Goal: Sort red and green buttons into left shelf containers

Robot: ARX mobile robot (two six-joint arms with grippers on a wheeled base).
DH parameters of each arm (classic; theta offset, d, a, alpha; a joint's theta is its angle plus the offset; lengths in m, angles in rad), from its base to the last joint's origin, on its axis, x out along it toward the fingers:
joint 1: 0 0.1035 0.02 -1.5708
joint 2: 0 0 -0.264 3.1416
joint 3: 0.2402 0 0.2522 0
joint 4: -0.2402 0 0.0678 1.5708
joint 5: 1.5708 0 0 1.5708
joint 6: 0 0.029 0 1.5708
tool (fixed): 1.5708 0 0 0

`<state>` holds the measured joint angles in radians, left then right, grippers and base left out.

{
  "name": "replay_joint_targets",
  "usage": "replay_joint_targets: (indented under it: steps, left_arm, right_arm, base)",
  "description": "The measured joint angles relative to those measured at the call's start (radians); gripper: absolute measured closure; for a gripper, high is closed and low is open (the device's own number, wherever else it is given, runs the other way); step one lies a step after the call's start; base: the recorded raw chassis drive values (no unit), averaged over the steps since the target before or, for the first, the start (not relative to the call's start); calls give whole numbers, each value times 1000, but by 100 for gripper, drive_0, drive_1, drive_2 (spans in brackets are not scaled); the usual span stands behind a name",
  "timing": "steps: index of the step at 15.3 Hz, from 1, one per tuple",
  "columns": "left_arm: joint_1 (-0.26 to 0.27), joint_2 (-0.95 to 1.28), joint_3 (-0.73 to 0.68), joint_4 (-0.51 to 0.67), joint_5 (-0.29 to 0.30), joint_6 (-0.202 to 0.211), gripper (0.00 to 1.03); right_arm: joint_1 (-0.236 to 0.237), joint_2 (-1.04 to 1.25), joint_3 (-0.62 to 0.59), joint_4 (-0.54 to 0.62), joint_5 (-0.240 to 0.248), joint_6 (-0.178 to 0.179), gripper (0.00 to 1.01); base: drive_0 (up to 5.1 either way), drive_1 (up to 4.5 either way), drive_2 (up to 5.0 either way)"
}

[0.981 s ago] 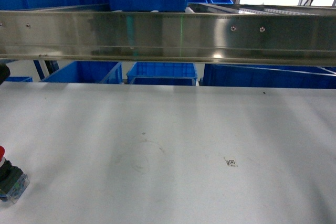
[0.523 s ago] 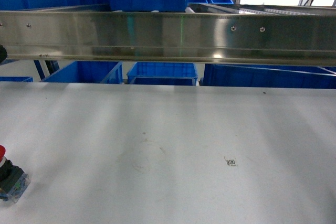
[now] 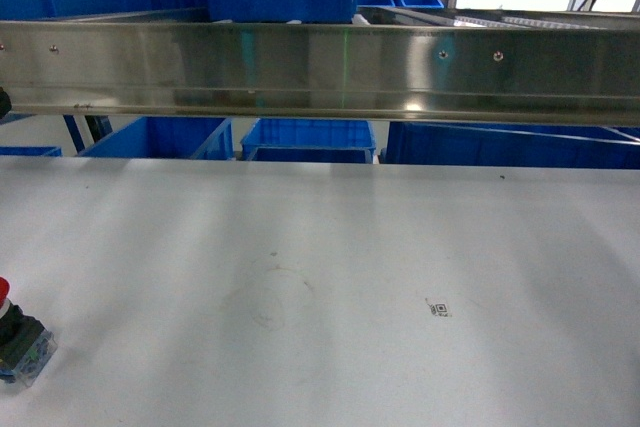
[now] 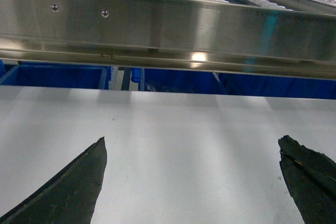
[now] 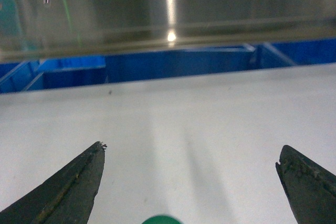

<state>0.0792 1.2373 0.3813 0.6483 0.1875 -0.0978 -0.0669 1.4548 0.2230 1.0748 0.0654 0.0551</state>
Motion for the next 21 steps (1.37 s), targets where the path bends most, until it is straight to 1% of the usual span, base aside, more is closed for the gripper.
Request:
replay_joint_targets:
  steps: [2,3,4,6,7,8,9,10,12,14,15,17,18,19,20,21]
  left_arm:
    - [0,0,0,-1,0,0,5]
    - [0,0,0,-1,0,0,5]
    - [0,0,0,0,0,0,5]
    - [0,0,0,-1,0,0,5]
    - [0,0,0,0,0,0,5]
    - [0,0,0,-1,0,0,5]
    - [0,0,0,-1,0,0,5]
    - [0,0,0,-1,0,0,5]
    - [0,0,0,-1,0,0,5]
    - [0,0,0,-1,0,0,5]
    - [0,0,0,-1,0,0,5]
    - [0,0,0,-1,0,0,5]
    - [0,0,0,0,0,0,5]
    - [0,0,0,-1,0,0,5]
    - [0,0,0,-1,0,0,5]
    - [0,0,0,-1,0,0,5]
  right_arm:
    - [-8,119,0,50,-36,24,3]
    - [-13,192,2,103,-37,31,3]
    - [-13,253,14,153,-23,31,3]
    - [-19,385,50,214,-10,30,3]
    - [-19,444,57,212,-8,27,3]
    - [-6,554,65,210,11,6,3]
    - [3,595,107,218,31,-17,3]
    - [3,605,126,219,37,-30,15]
    - [3,608,133,217,43,-43,33]
    - [3,612,135,218,43,-49,48]
    - [3,591,125,210,34,-62,75]
    - [10,482,71,199,8,-75,75]
    - [14,365,42,199,-18,-76,75]
    - [14,232,27,156,-51,-80,75]
    - [13,33,32,-3,-127,-56,75]
    - [15,-182,58,-201,-205,-12,75]
  base:
    - [0,0,0]
    - [0,0,0]
    - [0,0,0]
    - [0,0,0]
    - [0,0,0]
    - [0,0,0]
    - [0,0,0]
    - [0,0,0]
    - [0,0,0]
    - [0,0,0]
    - [0,0,0]
    - [0,0,0]
    - [0,0,0]
    - [0,0,0]
    - [0,0,0]
    - [0,0,0]
